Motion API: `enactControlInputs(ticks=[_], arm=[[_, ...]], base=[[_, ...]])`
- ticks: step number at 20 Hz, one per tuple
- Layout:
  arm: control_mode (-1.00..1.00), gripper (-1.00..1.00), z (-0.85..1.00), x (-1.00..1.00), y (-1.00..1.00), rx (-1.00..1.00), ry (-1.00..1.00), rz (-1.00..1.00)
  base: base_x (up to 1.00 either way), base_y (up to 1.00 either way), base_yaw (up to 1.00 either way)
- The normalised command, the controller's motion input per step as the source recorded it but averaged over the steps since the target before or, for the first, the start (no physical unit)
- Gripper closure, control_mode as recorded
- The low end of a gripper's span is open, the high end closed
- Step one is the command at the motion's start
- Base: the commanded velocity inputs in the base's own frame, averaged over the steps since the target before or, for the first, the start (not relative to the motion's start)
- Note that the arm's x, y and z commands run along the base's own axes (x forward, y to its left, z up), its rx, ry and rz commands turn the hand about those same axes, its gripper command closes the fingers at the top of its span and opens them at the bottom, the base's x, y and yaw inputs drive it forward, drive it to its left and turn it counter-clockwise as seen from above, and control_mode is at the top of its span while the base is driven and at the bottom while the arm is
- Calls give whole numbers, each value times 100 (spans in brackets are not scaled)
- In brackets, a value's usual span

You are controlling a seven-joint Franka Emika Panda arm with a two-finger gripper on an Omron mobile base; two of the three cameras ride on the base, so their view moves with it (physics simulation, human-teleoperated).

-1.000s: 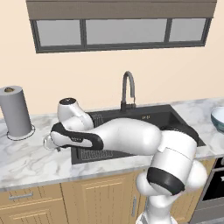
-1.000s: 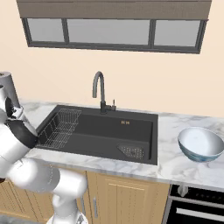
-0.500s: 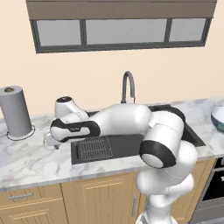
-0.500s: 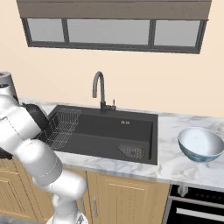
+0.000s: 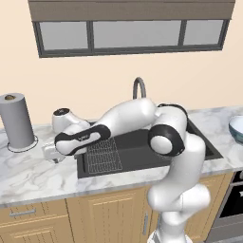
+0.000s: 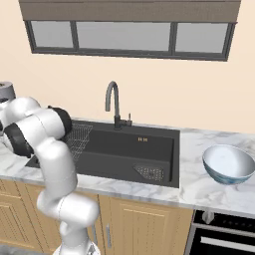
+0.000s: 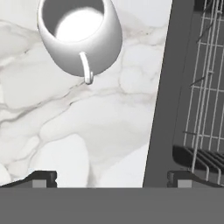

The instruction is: Pick the mug and place it in the sink. Pick the bowl and place it in the open cabinet and then close the cabinet.

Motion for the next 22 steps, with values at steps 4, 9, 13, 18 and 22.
enactControlInputs(ticks=[4,9,13,18,22], arm=[[-100,-100,-19,32,23,0,0,0],[-100,-100,-14,28,22,-1,0,0],[-100,-100,-11,26,9,0,2,0],[-100,-100,-18,29,0,0,1,0],[-100,-100,-25,18,0,0,0,0]], base=[[0,0,0],[0,0,0],[0,0,0],[0,0,0],[0,0,0]])
